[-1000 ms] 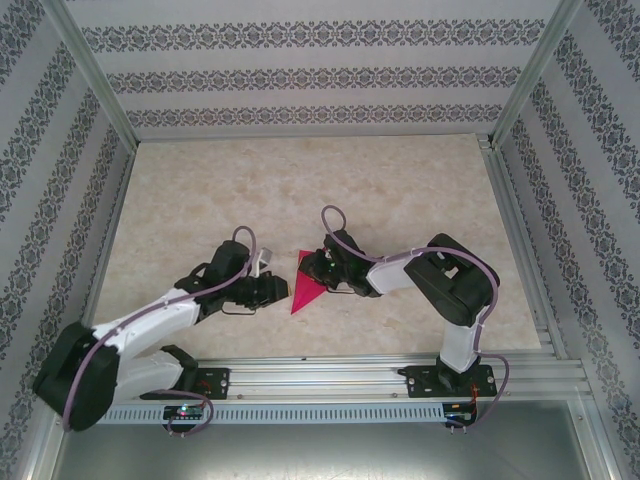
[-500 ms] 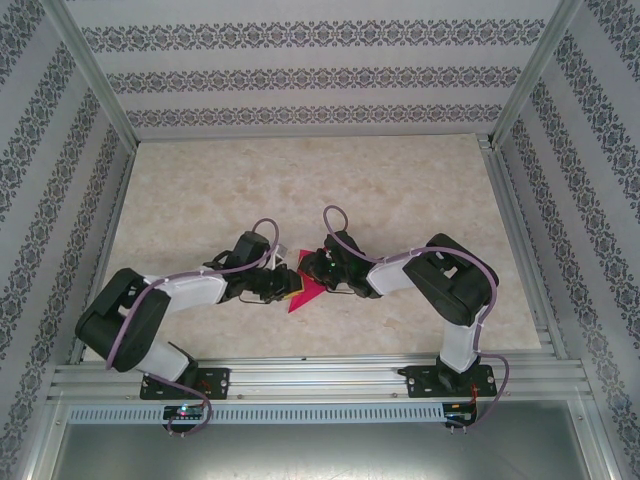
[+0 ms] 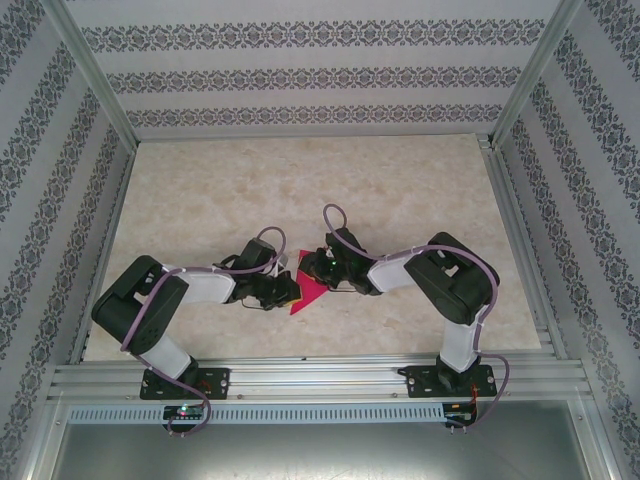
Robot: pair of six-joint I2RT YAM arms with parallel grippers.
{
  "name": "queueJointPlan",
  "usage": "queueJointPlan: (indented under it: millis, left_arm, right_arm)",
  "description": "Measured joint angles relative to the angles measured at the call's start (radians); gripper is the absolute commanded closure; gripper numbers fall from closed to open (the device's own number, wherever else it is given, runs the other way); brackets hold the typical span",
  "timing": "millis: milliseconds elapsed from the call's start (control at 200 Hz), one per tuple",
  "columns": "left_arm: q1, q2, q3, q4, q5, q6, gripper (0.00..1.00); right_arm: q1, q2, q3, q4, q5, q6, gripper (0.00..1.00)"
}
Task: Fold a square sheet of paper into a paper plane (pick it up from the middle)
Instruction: Fourth fold the wing at the center of the table.
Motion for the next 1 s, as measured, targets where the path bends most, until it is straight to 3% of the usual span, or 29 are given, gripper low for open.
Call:
queueJointPlan:
  millis: [95,295,450,699,999]
  left_arm:
    - [-0.003,-0.006,-0.016,0.026,-0.008,0.002,0.97]
    - [-0.011,-0.01,-0.005,0.008,-0.027,0.018,0.99]
    - [-0.013,-0.006,0.015,-0.029,-0.031,0.03,1.0]
    - [-0.013,-0.005,0.026,-0.05,-0.034,0.034,1.0]
    - [-0.018,-0.006,0.028,-0.055,-0.044,0.038,1.0]
  right_arm:
    - [-0.025,-0.011,0.009,-0.047,-0.045,-0.047,0.79]
    - [-0.085,-0.076,0.052,-0.226,-0.082,-0.19,1.0]
    - [-0.056,-0.137,0.085,-0.299,-0.084,-0.262,1.0]
    - [0.034,-0.096,0.088,-0.319,-0.084,-0.28,1.0]
    - [0.031,-0.031,0.084,-0.316,-0.071,-0.286,1.0]
